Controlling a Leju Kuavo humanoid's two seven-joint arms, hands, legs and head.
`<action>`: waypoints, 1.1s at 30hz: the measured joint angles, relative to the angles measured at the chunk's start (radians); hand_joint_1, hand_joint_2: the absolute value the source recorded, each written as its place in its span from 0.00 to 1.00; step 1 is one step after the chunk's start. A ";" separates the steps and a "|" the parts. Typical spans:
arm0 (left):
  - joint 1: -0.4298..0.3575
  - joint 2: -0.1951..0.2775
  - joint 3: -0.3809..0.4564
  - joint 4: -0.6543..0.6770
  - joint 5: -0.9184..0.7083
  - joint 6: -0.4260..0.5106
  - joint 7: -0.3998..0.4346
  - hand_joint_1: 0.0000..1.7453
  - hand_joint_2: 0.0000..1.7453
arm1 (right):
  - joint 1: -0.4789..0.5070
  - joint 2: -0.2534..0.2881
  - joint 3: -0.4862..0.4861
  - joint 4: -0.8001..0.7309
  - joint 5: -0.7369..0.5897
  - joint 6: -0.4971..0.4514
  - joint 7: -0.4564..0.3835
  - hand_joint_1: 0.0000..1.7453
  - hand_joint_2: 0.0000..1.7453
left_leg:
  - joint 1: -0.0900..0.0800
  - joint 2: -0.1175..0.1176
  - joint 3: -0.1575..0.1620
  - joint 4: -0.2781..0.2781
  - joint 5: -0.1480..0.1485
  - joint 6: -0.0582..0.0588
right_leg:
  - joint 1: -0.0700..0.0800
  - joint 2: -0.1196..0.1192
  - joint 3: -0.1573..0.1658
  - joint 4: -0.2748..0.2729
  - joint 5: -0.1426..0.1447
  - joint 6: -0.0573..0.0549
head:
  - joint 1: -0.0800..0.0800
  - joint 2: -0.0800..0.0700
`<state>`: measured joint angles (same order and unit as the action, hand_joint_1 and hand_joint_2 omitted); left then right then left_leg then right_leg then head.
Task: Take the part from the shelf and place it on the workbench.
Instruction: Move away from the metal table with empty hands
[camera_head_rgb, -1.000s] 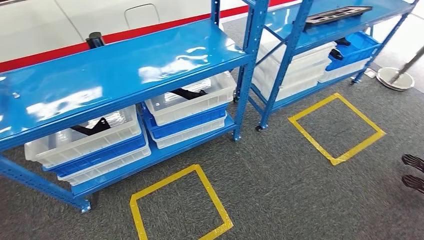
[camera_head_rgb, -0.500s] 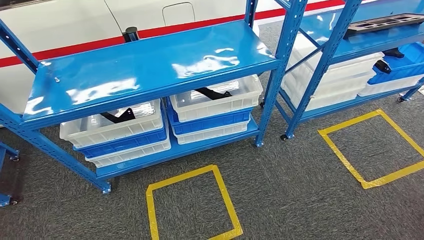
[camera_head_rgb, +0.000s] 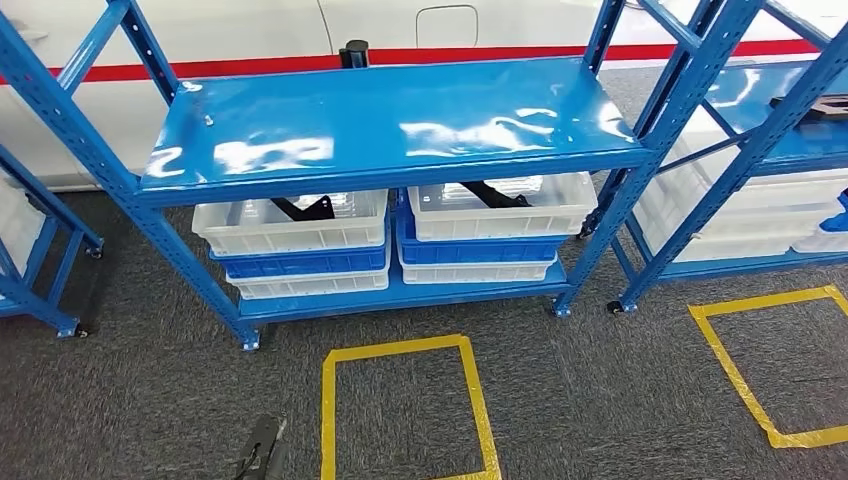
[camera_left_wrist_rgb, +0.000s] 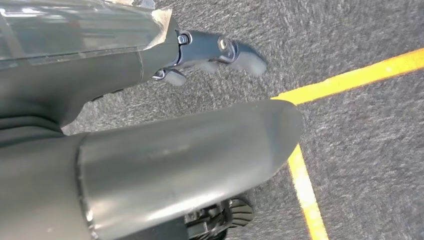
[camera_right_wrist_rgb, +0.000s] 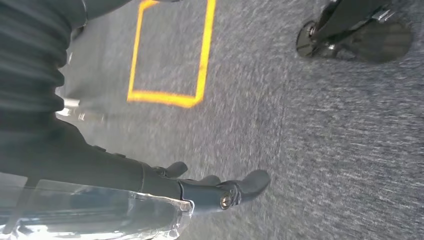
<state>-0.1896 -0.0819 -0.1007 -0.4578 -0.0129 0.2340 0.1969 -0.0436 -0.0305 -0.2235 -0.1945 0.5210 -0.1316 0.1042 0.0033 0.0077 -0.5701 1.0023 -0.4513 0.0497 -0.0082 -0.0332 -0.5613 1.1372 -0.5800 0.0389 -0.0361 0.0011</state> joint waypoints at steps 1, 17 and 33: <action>0.000 -0.003 0.002 -0.009 -0.005 -0.002 -0.005 0.00 0.00 | 0.007 0.000 0.000 0.000 0.000 -0.003 -0.001 0.00 1.00 | 0.001 -0.014 -0.003 0.001 0.002 0.003 | -0.001 0.019 -0.036 0.071 -0.028 -0.002 | 0.000 0.000; -0.001 -0.017 0.019 -0.052 -0.033 -0.012 -0.020 0.00 0.00 | 0.026 0.001 0.000 0.002 0.000 -0.010 -0.007 0.00 0.00 | 0.009 -0.022 -0.138 0.238 -0.113 -0.054 | -0.024 0.014 0.015 -0.111 0.081 -0.010 | -0.006 0.000; -0.006 -0.024 0.025 -0.058 -0.050 -0.019 -0.021 0.00 0.00 | 0.030 0.006 0.000 0.002 0.012 -0.027 -0.011 0.00 0.00 | 0.000 -0.014 -0.012 0.009 -0.003 0.005 | -0.011 0.028 -0.111 0.154 -0.036 0.013 | 0.004 0.000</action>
<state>-0.1958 -0.1063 -0.0752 -0.5161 -0.0629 0.2152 0.1759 -0.0138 -0.0243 -0.2239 -0.1926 0.5330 -0.1587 0.0932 0.0029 -0.0067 -0.5822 1.0110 -0.4546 0.0551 -0.0191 -0.0057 -0.6728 1.2910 -0.6156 0.0520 -0.0324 0.0011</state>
